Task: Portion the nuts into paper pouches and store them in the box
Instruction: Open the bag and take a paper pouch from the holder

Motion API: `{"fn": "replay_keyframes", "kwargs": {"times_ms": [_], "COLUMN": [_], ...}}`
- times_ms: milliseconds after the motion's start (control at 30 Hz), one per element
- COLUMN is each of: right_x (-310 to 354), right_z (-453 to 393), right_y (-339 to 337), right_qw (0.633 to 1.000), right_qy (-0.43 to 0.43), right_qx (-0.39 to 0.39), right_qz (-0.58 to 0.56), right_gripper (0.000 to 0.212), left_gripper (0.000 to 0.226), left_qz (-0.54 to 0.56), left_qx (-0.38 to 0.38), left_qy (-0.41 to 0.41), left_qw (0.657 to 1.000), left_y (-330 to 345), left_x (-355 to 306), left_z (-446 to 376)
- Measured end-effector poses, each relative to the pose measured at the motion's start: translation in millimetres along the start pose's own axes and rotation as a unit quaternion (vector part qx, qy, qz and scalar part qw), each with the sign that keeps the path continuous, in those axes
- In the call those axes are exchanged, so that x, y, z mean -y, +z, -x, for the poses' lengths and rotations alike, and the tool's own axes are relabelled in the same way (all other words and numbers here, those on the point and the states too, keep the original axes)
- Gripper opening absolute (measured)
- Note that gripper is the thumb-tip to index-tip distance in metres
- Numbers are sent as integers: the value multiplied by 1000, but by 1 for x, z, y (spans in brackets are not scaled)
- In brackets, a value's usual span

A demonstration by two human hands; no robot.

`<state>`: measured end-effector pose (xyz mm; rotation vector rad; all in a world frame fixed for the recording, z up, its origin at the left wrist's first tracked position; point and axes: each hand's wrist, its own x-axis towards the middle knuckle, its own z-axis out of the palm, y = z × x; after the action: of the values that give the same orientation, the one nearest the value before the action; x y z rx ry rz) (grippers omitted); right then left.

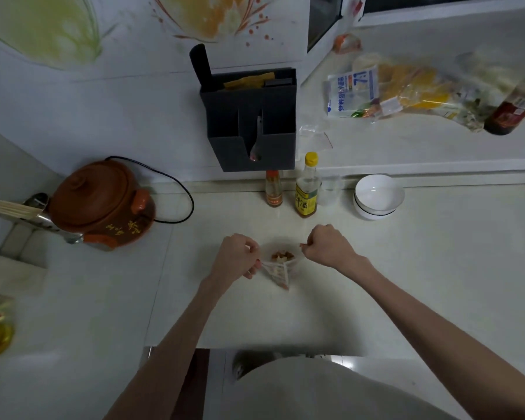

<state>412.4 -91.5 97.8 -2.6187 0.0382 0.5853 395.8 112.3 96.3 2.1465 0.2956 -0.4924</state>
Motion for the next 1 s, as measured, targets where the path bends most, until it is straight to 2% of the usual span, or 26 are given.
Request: {"fn": "replay_keyframes", "kwargs": {"times_ms": [67, 133, 267, 467, 833, 1000], "right_x": [-7, -11, -15, -10, -14, -6], "right_z": [-4, -7, -11, -5, 4, 0], "right_y": [13, 20, 19, 21, 10, -4], "right_qw": [999, 999, 999, 998, 994, 991], "right_qy": [6, 8, -1, -31, -94, -127], "right_qx": [34, 32, 30, 35, 49, 25], "right_qz": [5, -1, -13, -30, -6, -17], "right_gripper": [30, 29, 32, 40, 28, 26], "left_gripper": [17, 19, 8, 5, 16, 19], "left_qz": [-12, -17, -13, 45, 196, 212], "left_qx": [6, -8, -35, -56, -100, -100], "left_qy": [-6, 9, 24, -1, -114, -120], "left_qw": [1000, 1000, 999, 997, 969, 965], "left_y": [15, 24, 26, 19, 1, 5], "left_x": [11, 18, 21, 27, 89, 94], "left_z": [-2, -4, -3, 7, 58, 65]}}
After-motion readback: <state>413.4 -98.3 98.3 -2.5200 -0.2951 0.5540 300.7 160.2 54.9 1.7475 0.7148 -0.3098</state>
